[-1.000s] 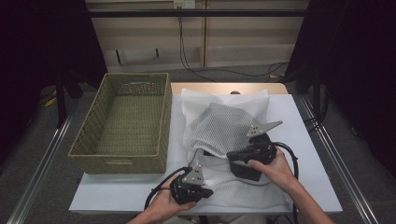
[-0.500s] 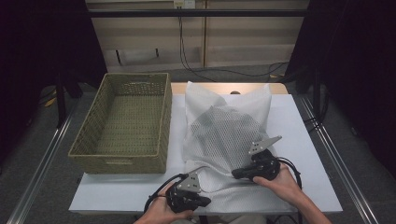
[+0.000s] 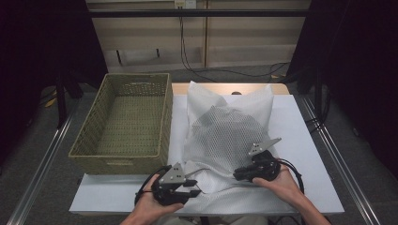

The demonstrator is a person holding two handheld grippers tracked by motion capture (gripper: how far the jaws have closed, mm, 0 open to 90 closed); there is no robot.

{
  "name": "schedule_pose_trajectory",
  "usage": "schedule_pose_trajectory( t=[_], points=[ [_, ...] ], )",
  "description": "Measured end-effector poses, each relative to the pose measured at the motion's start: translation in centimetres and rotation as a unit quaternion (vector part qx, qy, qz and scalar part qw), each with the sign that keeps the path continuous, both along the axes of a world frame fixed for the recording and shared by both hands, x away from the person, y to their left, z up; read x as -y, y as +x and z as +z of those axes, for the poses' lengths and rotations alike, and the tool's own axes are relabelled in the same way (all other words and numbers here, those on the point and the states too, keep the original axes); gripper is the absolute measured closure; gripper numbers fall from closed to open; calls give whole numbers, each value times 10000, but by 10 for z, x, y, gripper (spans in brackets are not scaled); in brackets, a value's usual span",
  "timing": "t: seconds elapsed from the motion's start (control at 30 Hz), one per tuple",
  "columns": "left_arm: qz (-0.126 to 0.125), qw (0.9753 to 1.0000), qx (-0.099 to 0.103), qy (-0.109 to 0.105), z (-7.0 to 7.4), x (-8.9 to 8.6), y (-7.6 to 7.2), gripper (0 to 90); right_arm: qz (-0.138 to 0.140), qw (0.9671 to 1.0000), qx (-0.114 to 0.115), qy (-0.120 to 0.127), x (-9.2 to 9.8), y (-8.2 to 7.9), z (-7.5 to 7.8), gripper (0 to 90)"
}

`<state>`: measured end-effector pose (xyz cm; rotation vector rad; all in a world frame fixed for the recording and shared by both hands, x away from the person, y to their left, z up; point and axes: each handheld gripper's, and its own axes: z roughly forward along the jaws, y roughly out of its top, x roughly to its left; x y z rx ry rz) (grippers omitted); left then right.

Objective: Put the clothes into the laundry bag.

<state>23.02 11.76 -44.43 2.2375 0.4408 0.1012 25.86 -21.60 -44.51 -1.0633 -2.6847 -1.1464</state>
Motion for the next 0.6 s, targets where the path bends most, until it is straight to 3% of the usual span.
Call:
schedule_pose_trajectory(
  t=[0.03,0.2,0.27,0.3,0.33,0.4,0.43,0.47,0.53,0.6],
  points=[
    [103,9999,-54,91,-1,-7,1,636,-38,10000,40,14,1,0,1,745],
    [359,9991,-194,123,-6,-32,2,629,-130,9998,138,51,4,0,4,729],
    [456,9975,-545,11,-10,-37,7,625,-177,9998,125,40,4,0,5,718],
    [484,9967,-648,-12,-12,-36,9,621,-192,9996,177,44,4,0,5,713],
    [618,9962,-599,103,-14,-33,9,621,-230,9995,207,40,4,1,5,712],
    [576,9943,-899,40,-14,-29,10,626,-226,9993,263,112,4,1,7,719],
    [512,9955,-797,47,-15,-24,8,633,-190,9994,283,103,4,0,8,738],
    [464,9965,-672,202,-14,-20,5,635,-151,9992,342,129,5,-1,9,738],
    [386,9972,-611,196,-18,-17,3,649,-174,9988,396,228,6,-3,11,738],
    [431,9967,-497,470,-24,-14,3,647,-132,9987,428,232,8,-5,12,738]
  ],
)
